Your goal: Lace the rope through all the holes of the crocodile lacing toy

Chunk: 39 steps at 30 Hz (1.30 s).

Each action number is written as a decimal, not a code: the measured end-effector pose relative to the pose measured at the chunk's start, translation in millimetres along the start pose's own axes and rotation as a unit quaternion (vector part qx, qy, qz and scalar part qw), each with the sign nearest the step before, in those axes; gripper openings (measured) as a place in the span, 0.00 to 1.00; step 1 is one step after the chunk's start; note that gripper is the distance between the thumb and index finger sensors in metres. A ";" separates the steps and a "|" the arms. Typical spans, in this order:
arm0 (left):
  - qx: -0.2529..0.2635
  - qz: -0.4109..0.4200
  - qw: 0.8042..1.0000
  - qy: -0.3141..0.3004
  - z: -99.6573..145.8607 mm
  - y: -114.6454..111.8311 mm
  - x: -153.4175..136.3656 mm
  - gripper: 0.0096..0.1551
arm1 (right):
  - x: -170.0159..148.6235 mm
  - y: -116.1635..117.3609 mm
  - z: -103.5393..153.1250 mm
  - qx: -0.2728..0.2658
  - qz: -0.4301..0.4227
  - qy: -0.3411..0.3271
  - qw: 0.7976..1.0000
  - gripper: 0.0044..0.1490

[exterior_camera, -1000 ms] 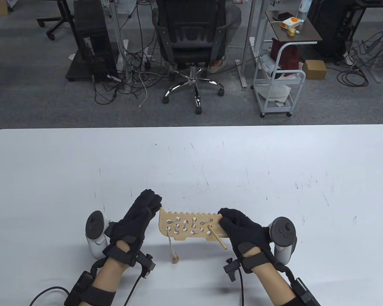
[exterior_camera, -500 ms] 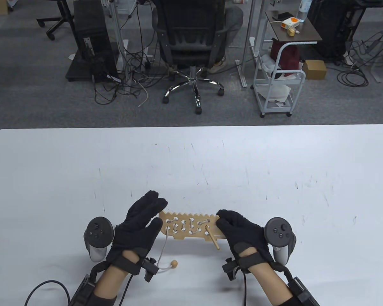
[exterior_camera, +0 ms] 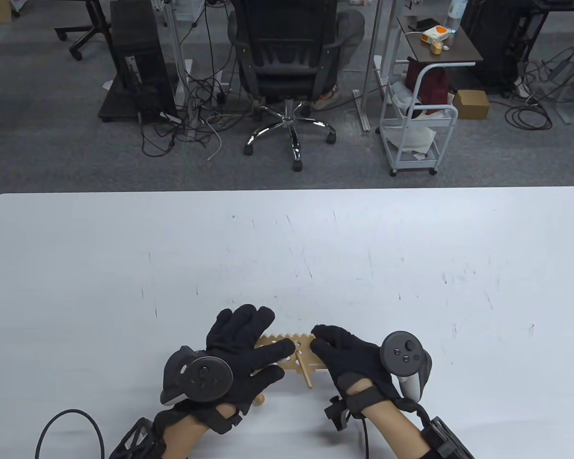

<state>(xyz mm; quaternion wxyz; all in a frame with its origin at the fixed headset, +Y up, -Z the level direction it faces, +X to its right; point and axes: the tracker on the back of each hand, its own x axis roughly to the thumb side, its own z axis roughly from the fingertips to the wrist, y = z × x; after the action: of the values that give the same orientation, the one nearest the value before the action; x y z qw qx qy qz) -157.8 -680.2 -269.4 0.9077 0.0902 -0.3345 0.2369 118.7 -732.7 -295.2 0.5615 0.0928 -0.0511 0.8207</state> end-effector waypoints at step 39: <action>0.018 -0.002 1.000 -0.006 -0.9 -9.0 2.1 0.25 | -4.4 6.9 0.7 0.028 -0.020 0.037 0.999 0.28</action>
<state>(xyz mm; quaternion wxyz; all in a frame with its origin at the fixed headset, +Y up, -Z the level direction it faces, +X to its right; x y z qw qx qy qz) -151.5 -687.0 -268.8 0.9044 0.1085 -0.3355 0.2401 113.9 -739.3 -295.3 0.5761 0.0791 -0.0051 0.8135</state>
